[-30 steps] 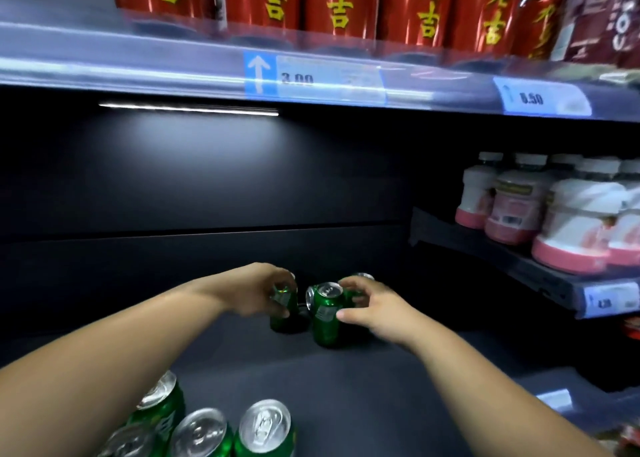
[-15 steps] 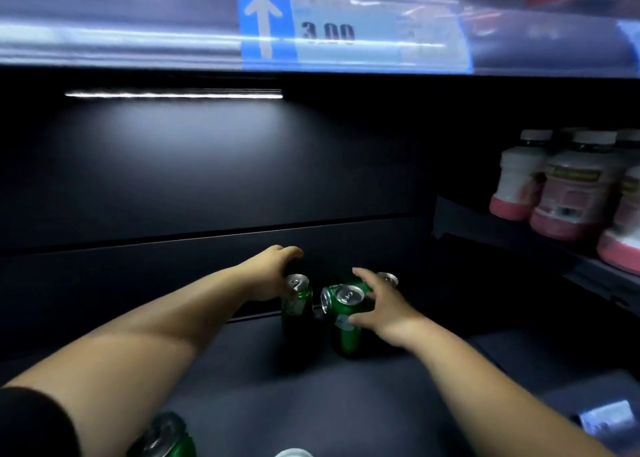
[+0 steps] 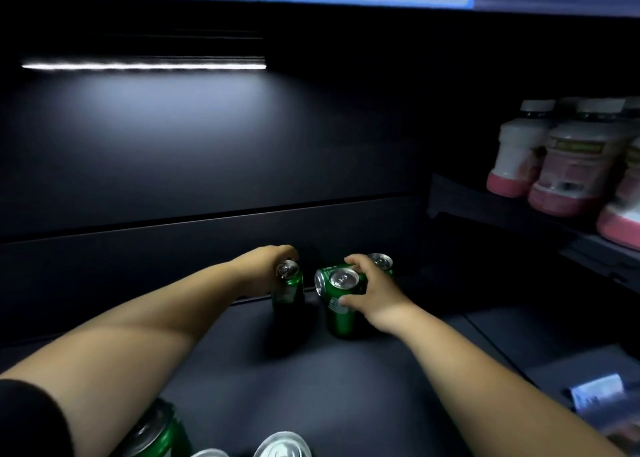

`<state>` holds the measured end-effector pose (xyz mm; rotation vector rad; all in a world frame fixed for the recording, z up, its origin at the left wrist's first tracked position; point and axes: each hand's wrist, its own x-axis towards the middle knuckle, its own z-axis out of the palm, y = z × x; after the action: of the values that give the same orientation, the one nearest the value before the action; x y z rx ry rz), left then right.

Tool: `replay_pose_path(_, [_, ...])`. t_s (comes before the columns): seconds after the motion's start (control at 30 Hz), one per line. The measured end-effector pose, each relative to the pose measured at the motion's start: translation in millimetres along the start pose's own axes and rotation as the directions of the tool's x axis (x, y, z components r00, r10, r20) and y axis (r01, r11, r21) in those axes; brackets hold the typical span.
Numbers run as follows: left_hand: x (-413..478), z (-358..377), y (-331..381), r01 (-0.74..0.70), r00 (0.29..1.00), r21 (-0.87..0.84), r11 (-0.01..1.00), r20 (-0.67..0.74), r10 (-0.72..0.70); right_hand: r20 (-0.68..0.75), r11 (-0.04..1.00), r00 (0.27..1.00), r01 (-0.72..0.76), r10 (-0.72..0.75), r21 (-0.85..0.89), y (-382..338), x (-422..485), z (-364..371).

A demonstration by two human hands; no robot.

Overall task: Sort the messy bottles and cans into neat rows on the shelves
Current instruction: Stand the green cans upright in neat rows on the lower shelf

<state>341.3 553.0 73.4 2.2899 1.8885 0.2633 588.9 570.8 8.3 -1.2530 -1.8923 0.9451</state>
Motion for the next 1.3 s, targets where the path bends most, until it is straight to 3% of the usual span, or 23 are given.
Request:
replay_pose_path(0.2, [-42, -6, 3, -0.001, 0.999, -0.042, 0.999, 0.043, 0.003, 0.045, 0.998, 0.998, 0.039, -0.041, 0.049, -11, -14, 9])
replay_pose_path(0.53, [-137, -20, 7, 0.087, 0.970, -0.110, 0.990, 0.235, -0.059, 0.336, 0.982, 0.923, 0.169, -0.186, 0.078, -45, -50, 35])
replay_pose_path(0.67, [-161, -20, 13, 0.035, 0.978, -0.024, 0.999, 0.207, -0.029, 0.423, 0.974, 0.878, 0.209, -0.224, 0.084, -49, -62, 38])
replay_pose_path(0.83, [-178, -19, 16, 0.098, 0.975, -0.114, 0.989, 0.208, -0.073, 0.472, 0.972, 0.850, 0.201, -0.234, 0.119, -52, -70, 40])
replay_pose_path(1.03, [-195, -22, 24, 0.132, 0.961, -0.087, 0.987, 0.255, -0.106, 0.535, 0.967, 0.805, 0.209, -0.256, 0.148, -55, -80, 40])
replay_pose_path(1.3, [-203, -18, 32, 0.149, 0.967, -0.147, 0.978, 0.231, -0.112, 0.556, 0.973, 0.802, 0.137, -0.220, 0.187, -58, -90, 36])
